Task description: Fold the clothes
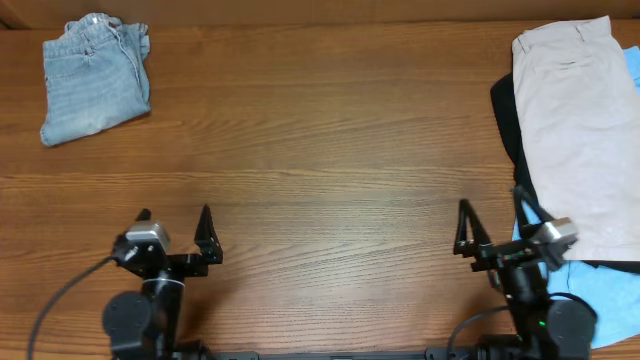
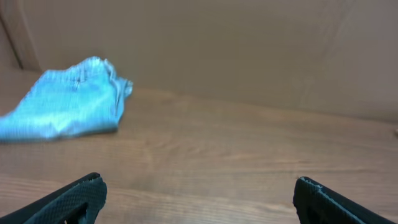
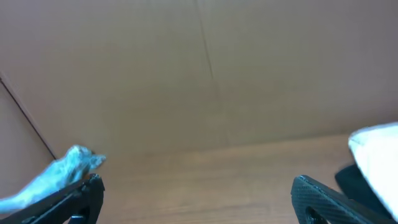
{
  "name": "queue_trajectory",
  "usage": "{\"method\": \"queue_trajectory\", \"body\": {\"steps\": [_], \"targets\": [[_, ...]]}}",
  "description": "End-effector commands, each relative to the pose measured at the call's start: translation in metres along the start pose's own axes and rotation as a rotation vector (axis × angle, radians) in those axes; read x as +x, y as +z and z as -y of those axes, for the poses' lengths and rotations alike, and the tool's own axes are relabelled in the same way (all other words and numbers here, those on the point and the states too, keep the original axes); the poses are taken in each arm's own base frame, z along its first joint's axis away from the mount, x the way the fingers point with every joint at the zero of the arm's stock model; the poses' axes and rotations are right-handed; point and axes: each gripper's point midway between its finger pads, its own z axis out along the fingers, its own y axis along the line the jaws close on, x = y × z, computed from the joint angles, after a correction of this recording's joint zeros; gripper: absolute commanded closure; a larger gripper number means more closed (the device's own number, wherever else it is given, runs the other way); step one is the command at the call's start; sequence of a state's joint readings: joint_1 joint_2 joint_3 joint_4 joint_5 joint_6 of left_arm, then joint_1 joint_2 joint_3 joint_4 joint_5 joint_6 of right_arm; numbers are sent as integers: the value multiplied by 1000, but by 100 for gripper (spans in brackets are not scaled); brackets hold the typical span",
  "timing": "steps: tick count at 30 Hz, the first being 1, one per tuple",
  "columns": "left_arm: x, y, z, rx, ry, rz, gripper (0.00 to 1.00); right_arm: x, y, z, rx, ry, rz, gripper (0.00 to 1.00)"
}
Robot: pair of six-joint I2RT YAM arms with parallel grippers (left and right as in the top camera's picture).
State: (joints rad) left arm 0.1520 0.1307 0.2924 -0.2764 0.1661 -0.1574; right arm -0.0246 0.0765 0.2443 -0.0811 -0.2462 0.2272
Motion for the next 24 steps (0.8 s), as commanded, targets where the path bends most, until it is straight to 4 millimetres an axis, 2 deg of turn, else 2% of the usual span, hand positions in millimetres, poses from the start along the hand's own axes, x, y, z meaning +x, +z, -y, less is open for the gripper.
{"method": "queue_trajectory", "body": {"steps": [1, 6, 9, 12, 19, 21, 24], "targets": [[-51, -6, 25, 94, 79, 17, 0, -54, 0, -14, 6, -1, 30, 0], [-95, 0, 32, 92, 77, -91, 0, -89, 17, -20, 51, 11, -122, 0], [-105, 10, 32, 78, 53, -229, 0, -99, 34, -18, 86, 15, -258, 0], [-105, 21, 33, 84, 45, -385, 0, -101, 54, -13, 116, 21, -393, 0], [-96, 61, 24, 62, -2, -632, 0, -73, 107, 9, 171, 50, -708, 0], [-85, 77, 20, 57, -10, -671, 0, -59, 122, 16, 172, 69, -758, 0], [-58, 97, 13, 52, -36, -765, 0, -31, 140, 35, 212, 80, -826, 0]]}}
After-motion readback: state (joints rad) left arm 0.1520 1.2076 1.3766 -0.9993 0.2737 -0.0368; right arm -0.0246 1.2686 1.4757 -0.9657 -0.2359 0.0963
